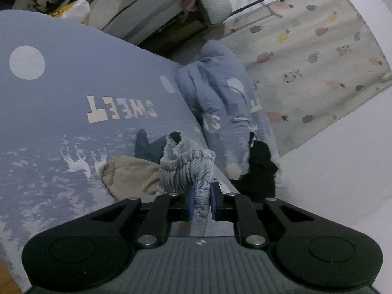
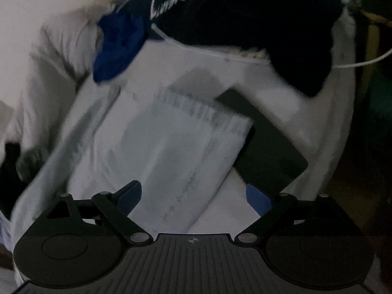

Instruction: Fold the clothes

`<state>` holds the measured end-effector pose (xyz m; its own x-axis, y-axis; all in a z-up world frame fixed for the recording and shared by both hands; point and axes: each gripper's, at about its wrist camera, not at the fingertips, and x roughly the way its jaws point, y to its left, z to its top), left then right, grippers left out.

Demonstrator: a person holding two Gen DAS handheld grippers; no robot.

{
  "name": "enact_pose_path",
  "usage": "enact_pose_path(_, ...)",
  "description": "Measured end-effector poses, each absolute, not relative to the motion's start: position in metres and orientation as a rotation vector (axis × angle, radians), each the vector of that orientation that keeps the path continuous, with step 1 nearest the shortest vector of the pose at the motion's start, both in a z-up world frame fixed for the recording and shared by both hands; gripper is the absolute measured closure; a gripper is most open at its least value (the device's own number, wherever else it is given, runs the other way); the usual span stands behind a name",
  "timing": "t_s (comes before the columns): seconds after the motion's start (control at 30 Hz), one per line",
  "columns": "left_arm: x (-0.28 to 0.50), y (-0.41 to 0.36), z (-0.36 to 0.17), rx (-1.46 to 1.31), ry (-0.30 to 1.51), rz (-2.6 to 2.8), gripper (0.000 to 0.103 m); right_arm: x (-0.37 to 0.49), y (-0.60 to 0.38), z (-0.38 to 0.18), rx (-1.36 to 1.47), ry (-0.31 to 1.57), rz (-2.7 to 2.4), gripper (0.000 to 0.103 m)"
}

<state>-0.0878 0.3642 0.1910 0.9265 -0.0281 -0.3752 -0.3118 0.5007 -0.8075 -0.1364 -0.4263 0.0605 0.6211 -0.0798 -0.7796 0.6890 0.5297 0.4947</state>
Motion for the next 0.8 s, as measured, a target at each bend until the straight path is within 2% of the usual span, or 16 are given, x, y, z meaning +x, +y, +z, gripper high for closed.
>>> enact_pose_path(0.2,-0.083,0.360,0.190,-1.017,0.385,0.218,0.087,-0.097,-0.408,0.034,0.879,0.874,-0.630,0.009)
enact_pose_path(0.33,-0.078,0.360,0.185,-1.006,0.407,0.238,0.087,-0.081,-0.399,0.028,0.797,0.871,-0.716,0.010)
enact_pose_path(0.37,-0.077,0.360,0.184,-1.007,0.410,0.250,0.087,-0.079,-0.397,0.029,0.769,0.869,-0.724,0.017)
enact_pose_path(0.4,-0.076,0.360,0.183,-1.008,0.411,0.260,0.087,-0.077,-0.395,0.030,0.738,0.871,-0.740,0.029)
enact_pose_path(0.43,-0.077,0.361,0.183,-1.012,0.408,0.267,0.087,-0.078,-0.395,0.031,0.726,0.869,-0.760,0.035)
enact_pose_path(0.47,-0.078,0.361,0.182,-1.020,0.402,0.272,0.087,-0.082,-0.398,0.032,0.730,0.853,-0.773,0.054)
enact_pose_path(0.5,-0.079,0.362,0.182,-1.029,0.395,0.272,0.087,-0.088,-0.401,0.035,0.753,0.820,-0.752,0.096)
enact_pose_path(0.8,-0.103,0.365,0.191,-1.061,0.342,0.254,0.087,-0.129,-0.425,0.077,0.942,0.630,-0.551,0.098)
